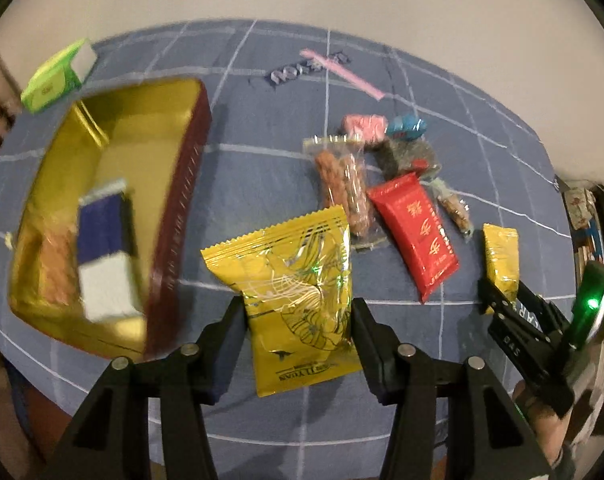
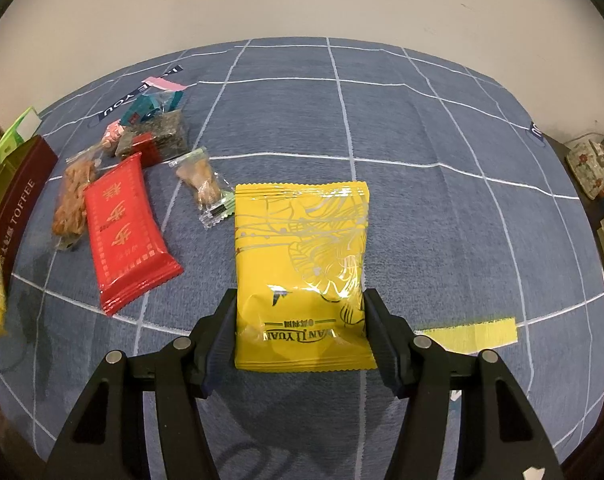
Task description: Organize snacks
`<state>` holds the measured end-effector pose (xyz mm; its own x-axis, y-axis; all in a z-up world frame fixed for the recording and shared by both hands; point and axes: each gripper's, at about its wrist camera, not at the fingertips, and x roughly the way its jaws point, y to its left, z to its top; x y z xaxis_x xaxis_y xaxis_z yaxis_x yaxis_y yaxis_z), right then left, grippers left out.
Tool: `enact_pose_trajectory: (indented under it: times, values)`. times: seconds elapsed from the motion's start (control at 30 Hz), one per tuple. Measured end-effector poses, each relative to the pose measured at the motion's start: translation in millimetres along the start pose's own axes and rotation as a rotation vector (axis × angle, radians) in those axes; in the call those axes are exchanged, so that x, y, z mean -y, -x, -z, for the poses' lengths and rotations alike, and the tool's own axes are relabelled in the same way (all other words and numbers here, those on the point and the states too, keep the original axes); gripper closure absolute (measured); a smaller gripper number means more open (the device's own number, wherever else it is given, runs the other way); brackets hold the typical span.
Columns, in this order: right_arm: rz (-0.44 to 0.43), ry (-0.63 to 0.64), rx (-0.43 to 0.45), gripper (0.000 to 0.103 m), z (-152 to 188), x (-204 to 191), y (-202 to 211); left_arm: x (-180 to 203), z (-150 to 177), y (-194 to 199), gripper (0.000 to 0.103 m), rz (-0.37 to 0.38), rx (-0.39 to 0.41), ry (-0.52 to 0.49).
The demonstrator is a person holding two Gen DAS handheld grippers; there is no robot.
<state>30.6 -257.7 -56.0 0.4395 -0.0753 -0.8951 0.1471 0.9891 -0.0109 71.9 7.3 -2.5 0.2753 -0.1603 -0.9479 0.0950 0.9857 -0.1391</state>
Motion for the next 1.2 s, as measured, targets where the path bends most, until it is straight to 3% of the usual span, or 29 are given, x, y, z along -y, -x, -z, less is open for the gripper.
enact_pose_trajectory:
  times: [0.17,0.37,0.7,0.93,1.2]
  values:
    - [0.009,-0.014,-0.002,0.046,-1,-1,0,-30,-17,35,0.05,-0.06,0.083,-0.022]
    - [0.014,-0.022,-0.009,0.046,-1,-1,-1,-88,-28,53,0.05,-0.138,0.113,0.032]
    - [0.025,-0.043,-0.02,0.046,-2,-2,-1,-165,-31,21,0.05,-0.275,0.006,0.042]
    - [0.035,-0.056,-0.031,0.046,-3,-3,-2,-180,-27,-5,0.05,-0.314,-0.062,0.0]
    - [0.043,-0.064,-0.041,0.046,-3,-3,-2,-175,-23,-14,0.05,-0.336,-0.073,-0.082]
